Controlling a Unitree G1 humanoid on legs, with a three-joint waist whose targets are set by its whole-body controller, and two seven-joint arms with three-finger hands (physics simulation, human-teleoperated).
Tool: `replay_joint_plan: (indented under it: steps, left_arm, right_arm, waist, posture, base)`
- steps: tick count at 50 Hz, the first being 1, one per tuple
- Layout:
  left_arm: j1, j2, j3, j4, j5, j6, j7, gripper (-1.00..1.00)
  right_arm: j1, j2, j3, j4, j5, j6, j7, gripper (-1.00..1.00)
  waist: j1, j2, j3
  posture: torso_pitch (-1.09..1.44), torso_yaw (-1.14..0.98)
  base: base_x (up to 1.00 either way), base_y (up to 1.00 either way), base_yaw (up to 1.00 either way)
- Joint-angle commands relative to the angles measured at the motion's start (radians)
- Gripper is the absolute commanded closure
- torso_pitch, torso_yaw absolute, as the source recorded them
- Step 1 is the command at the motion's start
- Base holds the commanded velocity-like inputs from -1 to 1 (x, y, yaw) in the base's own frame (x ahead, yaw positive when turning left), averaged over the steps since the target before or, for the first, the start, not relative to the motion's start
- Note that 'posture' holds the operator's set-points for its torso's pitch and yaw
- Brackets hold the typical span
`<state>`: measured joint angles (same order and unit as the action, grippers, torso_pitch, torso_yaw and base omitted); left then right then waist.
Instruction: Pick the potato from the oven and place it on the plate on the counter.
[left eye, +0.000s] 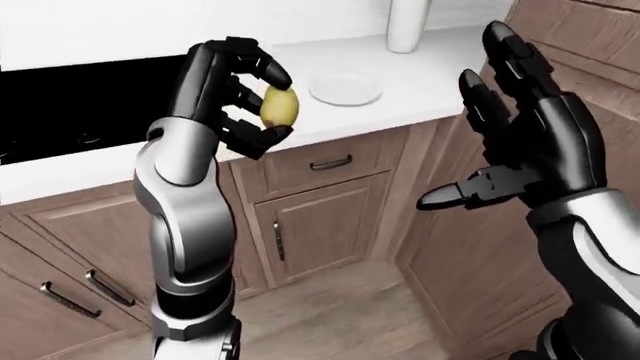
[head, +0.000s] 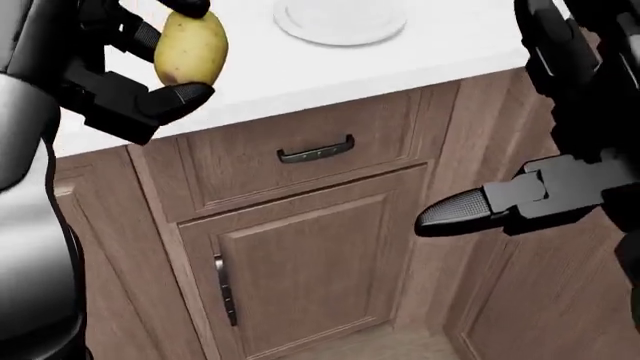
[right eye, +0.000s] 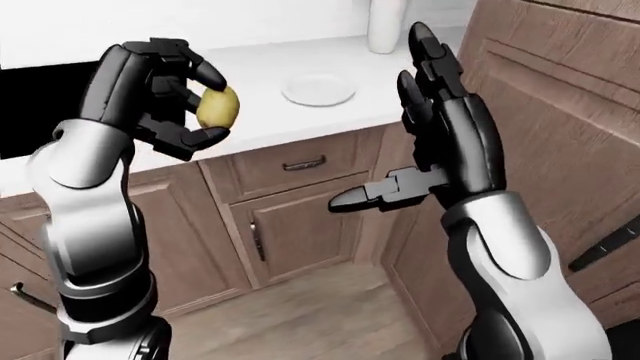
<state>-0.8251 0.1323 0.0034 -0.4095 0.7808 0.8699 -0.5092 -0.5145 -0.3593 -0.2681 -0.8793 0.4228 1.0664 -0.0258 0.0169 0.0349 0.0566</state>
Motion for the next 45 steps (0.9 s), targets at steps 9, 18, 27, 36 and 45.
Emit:
replay_joint_plan:
  steps: [9,18,27,36,45]
  left_arm:
    - [-0.041,0.005,0.0,-0.054,0.011,-0.041,0.022,0.6]
    - [-0.048,0.008,0.004,-0.049,0.008,-0.043,0.02,0.6]
    - [-0.051,0.013,0.006,-0.051,0.007,-0.04,0.017,0.6]
    - [-0.059,0.015,0.003,-0.056,0.012,-0.031,0.01,0.6]
    - [-0.075,0.02,0.005,-0.06,0.022,-0.022,-0.005,0.6]
  right_arm:
    - [-0.038,-0.01,-0.028,-0.048,-0.029,-0.025,0.016,-1.0]
    - [-0.04,0.0,-0.019,-0.043,-0.053,-0.031,0.032,-1.0]
    - [-0.043,0.02,-0.02,-0.044,-0.062,-0.03,0.036,-1.0]
    - [-0.029,0.019,-0.008,-0.039,-0.072,-0.054,0.045,-1.0]
    - [-0.032,0.023,-0.008,-0.049,-0.079,-0.039,0.045,-1.0]
  waist:
    - [0.01,-0.032,-0.033]
    - [0.017,-0.135,-0.021]
    - [0.015,-0.088,-0.031]
    - [-0.001,-0.018,0.005]
    - [0.006,-0.088,0.001]
  posture:
    - [0.0,0.0]
    - [0.0,0.0]
    - [0.0,0.0]
    - [0.0,0.0]
    - [0.0,0.0]
  base:
    - [0.32,-0.31,0.0]
    - [0.33,-0.18,0.0]
    - [0.23,-0.02,0.12]
    - [0.03,0.0,0.65]
    - [0.0,0.0,0.0]
